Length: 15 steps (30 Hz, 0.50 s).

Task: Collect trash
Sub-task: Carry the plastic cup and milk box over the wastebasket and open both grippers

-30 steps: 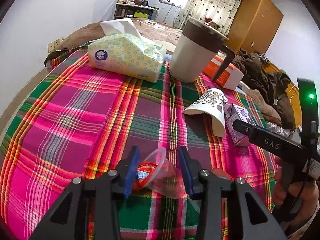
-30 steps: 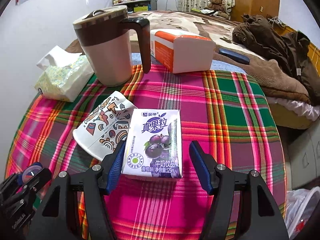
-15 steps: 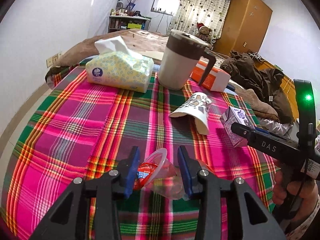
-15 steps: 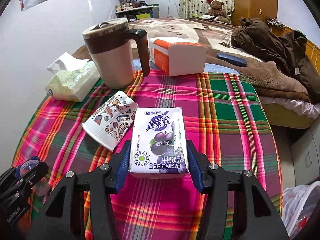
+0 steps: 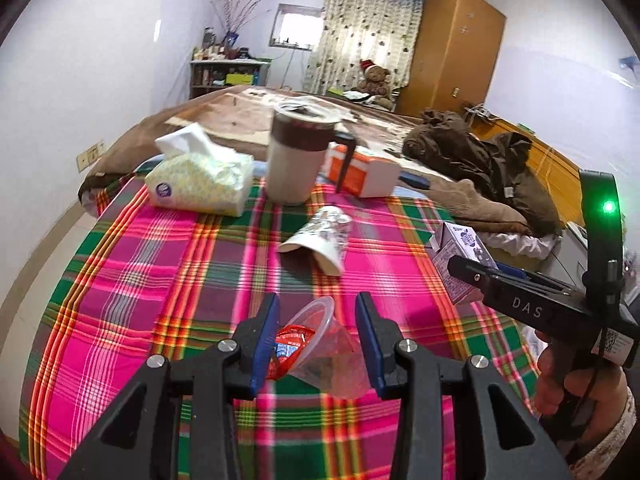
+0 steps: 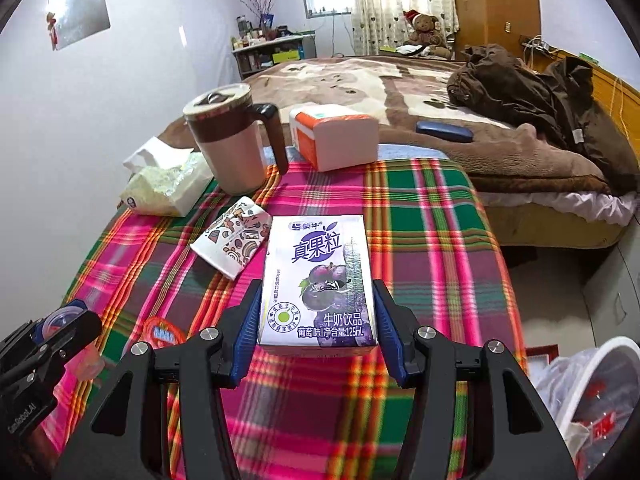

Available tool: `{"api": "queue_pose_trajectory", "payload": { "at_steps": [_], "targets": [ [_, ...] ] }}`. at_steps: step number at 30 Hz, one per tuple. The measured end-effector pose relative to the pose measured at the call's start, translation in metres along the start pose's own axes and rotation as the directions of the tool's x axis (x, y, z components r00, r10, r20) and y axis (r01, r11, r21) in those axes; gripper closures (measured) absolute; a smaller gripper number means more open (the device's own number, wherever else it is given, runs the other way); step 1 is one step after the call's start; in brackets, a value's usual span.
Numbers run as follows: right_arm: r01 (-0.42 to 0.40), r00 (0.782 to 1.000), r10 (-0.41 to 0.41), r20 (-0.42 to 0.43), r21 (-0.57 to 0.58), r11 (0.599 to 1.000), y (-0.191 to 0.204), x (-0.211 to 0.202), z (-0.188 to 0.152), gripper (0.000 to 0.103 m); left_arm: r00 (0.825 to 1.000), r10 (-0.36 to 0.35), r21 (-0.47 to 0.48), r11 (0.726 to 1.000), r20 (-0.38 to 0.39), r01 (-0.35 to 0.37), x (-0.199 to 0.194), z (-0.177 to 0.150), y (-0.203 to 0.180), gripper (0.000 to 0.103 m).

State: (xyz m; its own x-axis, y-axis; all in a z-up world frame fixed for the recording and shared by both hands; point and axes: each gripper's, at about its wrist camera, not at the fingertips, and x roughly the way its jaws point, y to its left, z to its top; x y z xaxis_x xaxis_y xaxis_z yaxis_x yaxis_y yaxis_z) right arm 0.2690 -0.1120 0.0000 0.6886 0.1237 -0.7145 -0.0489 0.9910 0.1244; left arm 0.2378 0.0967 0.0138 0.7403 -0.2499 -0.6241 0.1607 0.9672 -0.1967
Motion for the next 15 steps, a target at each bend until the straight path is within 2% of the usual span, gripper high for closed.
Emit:
{"api": "queue_pose_trajectory", "payload": {
  "at_steps": [15],
  "targets": [
    [0.037, 0.996, -0.042, 0.075, 0.067, 0.997, -0.063, -0.069, -0.025, 0.049, 0.993, -0.118, 0.116, 0.986, 0.010, 0.116, -0.019, -0.008, -0.088, 0.063]
  ]
}}
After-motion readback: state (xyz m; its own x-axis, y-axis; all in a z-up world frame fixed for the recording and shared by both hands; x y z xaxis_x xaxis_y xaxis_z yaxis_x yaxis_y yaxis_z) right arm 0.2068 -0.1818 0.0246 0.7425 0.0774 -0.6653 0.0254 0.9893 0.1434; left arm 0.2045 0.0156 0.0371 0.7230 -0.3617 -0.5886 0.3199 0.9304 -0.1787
